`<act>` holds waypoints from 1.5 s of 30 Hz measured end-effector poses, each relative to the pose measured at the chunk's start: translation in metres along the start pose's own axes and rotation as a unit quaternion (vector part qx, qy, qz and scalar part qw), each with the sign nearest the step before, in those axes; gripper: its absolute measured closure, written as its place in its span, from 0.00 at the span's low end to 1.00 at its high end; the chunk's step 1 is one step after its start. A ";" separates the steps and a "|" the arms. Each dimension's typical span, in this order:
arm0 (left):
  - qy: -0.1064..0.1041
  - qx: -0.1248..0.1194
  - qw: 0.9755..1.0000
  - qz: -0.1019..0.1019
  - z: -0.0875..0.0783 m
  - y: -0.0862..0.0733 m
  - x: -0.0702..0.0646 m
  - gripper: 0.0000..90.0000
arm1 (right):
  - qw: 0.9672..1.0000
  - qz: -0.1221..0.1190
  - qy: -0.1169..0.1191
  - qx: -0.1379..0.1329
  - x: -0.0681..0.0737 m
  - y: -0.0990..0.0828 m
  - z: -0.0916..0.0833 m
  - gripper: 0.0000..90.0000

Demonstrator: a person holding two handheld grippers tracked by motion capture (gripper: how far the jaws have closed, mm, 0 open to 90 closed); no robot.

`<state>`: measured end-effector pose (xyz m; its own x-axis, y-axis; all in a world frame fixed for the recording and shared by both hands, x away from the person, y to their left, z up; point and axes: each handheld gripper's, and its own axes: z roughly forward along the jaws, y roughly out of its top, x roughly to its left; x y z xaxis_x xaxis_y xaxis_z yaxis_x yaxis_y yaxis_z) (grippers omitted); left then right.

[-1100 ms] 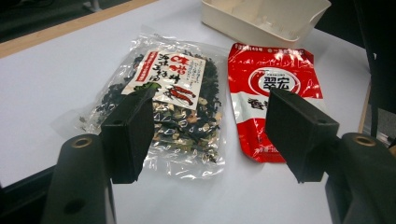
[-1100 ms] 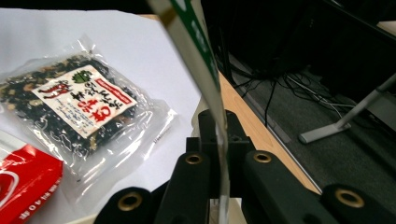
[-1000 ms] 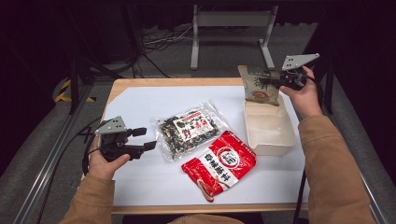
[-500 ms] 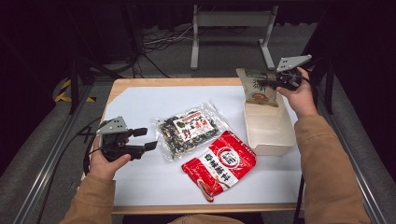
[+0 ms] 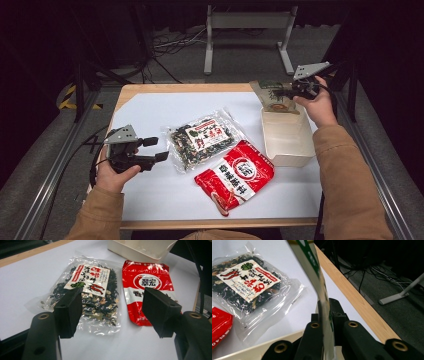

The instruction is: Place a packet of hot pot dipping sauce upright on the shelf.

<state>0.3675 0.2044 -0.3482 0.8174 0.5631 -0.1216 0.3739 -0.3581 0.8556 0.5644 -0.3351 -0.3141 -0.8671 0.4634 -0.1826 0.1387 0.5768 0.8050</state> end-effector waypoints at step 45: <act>-0.041 0.014 0.999 0.018 0.031 0.016 -0.003 0.36 | 0.983 0.106 -0.151 0.002 0.019 -0.040 -0.050 0.38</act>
<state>0.3845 0.1741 -0.3498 0.8633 0.4869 -0.1328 0.3549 -0.3987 0.8457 0.5186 -0.3831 -0.3212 -0.6377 0.7511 -0.1708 0.3035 0.4488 0.8405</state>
